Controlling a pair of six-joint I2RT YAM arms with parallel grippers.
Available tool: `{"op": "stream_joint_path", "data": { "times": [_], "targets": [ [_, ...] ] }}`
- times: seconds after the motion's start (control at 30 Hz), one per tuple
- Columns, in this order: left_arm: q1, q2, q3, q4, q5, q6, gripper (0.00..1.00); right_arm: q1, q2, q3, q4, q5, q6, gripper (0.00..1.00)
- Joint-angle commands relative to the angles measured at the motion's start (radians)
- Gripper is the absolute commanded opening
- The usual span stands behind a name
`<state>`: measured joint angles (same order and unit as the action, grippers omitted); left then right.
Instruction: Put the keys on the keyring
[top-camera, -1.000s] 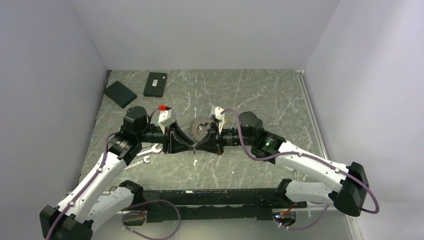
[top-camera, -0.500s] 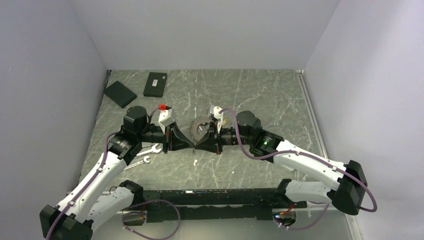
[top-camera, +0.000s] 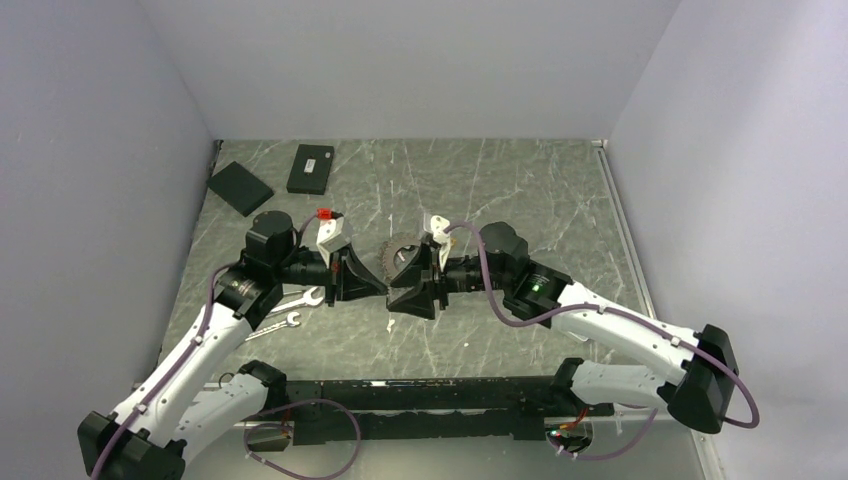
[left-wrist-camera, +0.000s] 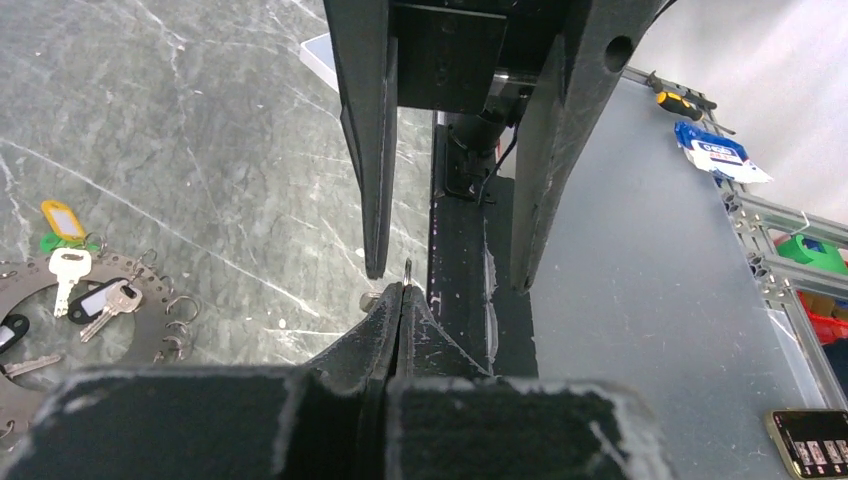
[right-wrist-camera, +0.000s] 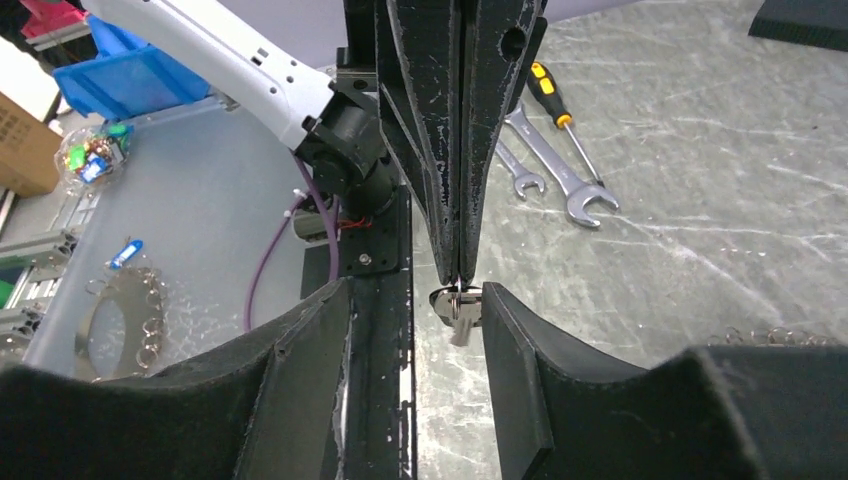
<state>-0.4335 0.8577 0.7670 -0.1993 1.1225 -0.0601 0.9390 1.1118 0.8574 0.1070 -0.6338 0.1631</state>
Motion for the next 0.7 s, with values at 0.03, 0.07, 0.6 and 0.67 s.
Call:
{"op": "stream_joint_path", "data": {
  "times": [0.03, 0.07, 0.6, 0.67],
  "targets": [
    [-0.002, -0.022, 0.049, -0.022, -0.025, 0.036, 0.0, 0.0, -0.05, 0.039, 0.007, 0.011, -0.048, 0.57],
    [-0.001, -0.026, 0.05, -0.025, -0.03, 0.039, 0.0, 0.0, -0.056, 0.041, -0.013, 0.025, -0.061, 0.59],
    [-0.001, -0.254, 0.045, -0.32, -0.519, 0.069, 0.0, 0.011, 0.259, 0.266, -0.387, 0.604, -0.371, 0.66],
    [-0.001, -0.317, 0.006, -0.297, -0.628, 0.015, 0.0, 0.012, 0.356, 0.263, -0.365, 0.585, -0.442, 0.7]
  ]
}}
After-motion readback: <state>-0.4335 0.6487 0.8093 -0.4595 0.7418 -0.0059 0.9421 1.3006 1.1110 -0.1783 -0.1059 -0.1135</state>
